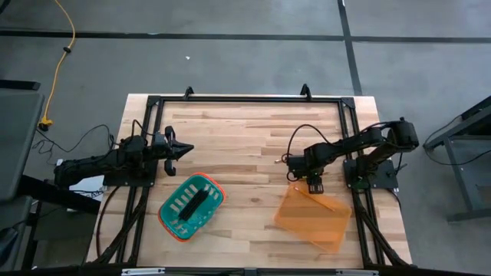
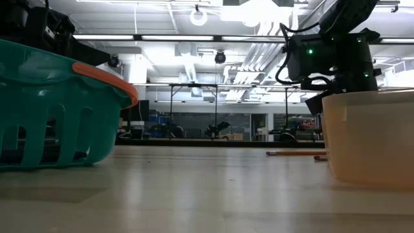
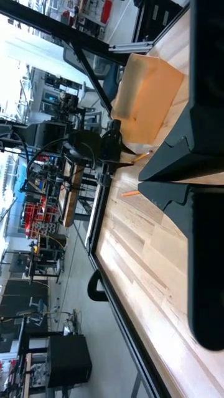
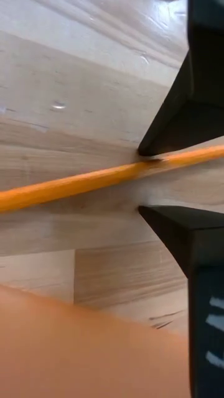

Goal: Sort pens & pencils
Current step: Put the bottom orange pencil into the orange bin

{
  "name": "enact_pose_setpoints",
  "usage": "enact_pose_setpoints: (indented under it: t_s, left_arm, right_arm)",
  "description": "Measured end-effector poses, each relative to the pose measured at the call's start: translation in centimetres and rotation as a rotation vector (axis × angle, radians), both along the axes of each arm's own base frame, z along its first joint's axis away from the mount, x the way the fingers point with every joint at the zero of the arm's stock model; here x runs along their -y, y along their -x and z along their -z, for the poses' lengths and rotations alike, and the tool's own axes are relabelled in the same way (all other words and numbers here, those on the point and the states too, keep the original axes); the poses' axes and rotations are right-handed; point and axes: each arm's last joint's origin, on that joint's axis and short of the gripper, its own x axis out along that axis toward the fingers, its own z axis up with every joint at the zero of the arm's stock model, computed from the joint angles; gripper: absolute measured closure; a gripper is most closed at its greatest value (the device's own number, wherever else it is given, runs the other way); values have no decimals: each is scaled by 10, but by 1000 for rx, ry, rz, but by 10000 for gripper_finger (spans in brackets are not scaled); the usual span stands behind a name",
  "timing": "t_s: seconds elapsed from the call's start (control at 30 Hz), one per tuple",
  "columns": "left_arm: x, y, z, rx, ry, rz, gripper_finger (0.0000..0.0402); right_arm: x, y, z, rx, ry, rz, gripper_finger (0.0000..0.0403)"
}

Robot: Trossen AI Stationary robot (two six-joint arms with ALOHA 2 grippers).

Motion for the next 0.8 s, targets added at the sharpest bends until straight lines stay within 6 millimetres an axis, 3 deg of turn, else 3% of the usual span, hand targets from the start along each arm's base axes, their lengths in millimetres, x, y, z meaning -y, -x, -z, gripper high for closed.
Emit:
enact_pose_setpoints:
  t_s: [0.13, 0.4, 0.6, 0.8]
  left_arm:
    - [0, 0, 0, 0, 0, 0, 401]
    - [0, 0, 0, 0, 0, 0, 401]
    - [0, 0, 0, 0, 0, 0, 401]
    - [0, 0, 0, 0, 0, 0, 401]
  right_arm:
    - [1, 0, 0, 4, 7, -26, 293]
    - [1, 0, 1, 4, 12, -28, 394]
    - [1, -5, -7, -5, 36, -4, 393]
    - [2, -23, -35, 20, 64, 1, 398]
